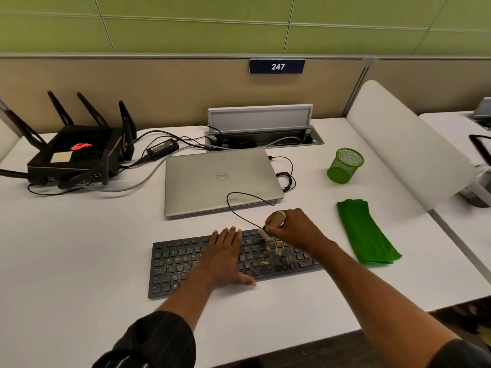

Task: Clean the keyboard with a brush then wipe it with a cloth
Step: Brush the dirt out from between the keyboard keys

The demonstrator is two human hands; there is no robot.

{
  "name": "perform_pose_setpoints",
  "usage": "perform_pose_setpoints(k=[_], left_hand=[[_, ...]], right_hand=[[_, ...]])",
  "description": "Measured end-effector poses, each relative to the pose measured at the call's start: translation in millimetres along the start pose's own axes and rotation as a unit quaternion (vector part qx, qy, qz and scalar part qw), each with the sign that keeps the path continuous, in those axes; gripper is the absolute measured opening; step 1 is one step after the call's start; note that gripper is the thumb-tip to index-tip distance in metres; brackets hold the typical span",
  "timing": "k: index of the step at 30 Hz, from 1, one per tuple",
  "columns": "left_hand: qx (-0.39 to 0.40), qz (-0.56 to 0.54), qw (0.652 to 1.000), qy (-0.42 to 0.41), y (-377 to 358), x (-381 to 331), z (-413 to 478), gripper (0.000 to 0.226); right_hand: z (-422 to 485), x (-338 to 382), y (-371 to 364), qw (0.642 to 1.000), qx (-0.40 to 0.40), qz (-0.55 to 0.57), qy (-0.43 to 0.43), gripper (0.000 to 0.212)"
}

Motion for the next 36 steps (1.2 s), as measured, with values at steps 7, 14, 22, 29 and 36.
perform_pose_setpoints(k=[7,14,22,29,36], left_hand=[[0.007,0.001,1.000,0.002,-1,1,0,0.137],[0.003,0.002,1.000,0.001,-2,1,1,0.137],[0.002,0.008,1.000,0.000,-3,2,2,0.137],[0.007,0.014,1.000,0.004,-4,1,1,0.136],[0.011,0.013,1.000,0.006,-1,0,-1,0.135]], right_hand=[[-13,-5,-15,0.999,0.051,-0.017,0.004,0.024],[-7,-5,-4,1.000,-0.015,-0.006,-0.015,0.004],[-8,-5,-9,0.997,0.066,-0.043,0.002,0.006],[-5,2,-5,0.999,0.030,-0.008,0.028,0.012],[-1,1,-17,0.996,0.067,-0.039,0.042,0.013]])
Point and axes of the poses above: each hand's wrist, its own z-axis towards the middle knuckle, its own y-axis out of the back of the hand, x = y × z, the point moved 4 cm from there along z, towards the middle knuckle, and after that the axes turned 4 degrees about -z, right-handed, at the moved point
